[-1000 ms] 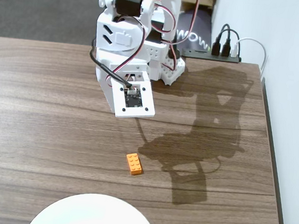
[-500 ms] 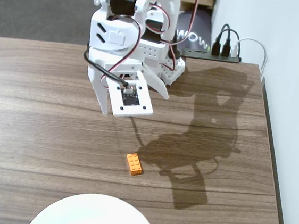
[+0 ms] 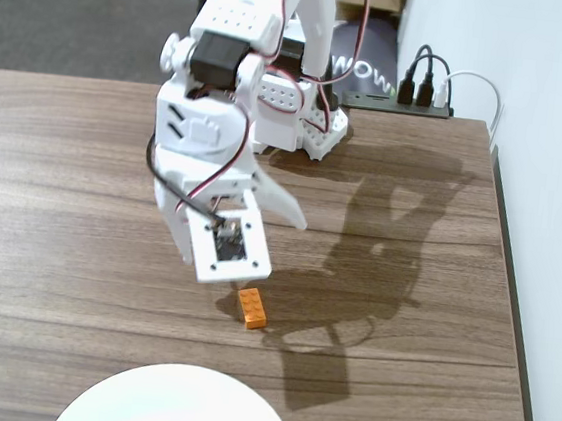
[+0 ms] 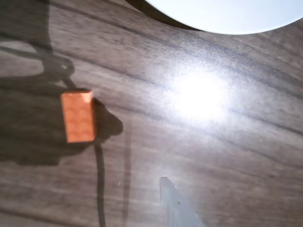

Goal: Grasp a lego block and put it on the plate.

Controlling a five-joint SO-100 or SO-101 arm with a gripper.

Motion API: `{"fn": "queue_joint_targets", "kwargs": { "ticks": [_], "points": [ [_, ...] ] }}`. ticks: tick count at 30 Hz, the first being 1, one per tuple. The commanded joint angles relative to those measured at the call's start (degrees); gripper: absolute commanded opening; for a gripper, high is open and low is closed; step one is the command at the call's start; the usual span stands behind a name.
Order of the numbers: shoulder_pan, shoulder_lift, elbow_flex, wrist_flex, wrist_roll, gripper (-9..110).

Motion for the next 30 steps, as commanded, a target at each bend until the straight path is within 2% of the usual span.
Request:
{"fn": "queue_joint_targets", "kwargs": {
  "ticks": [1, 11, 16, 30],
  "points": [
    [0.18, -1.49, -2.55, -1.58, -0.44, 54],
    [-1.58, -7.03, -0.88, -3.69, 0.7, 54],
    [-3.52, -9.58, 1.05, -7.91, 3.43, 54],
    [-7.73, -9.93, 4.31, -10.28, 11.07, 53]
  ]
}}
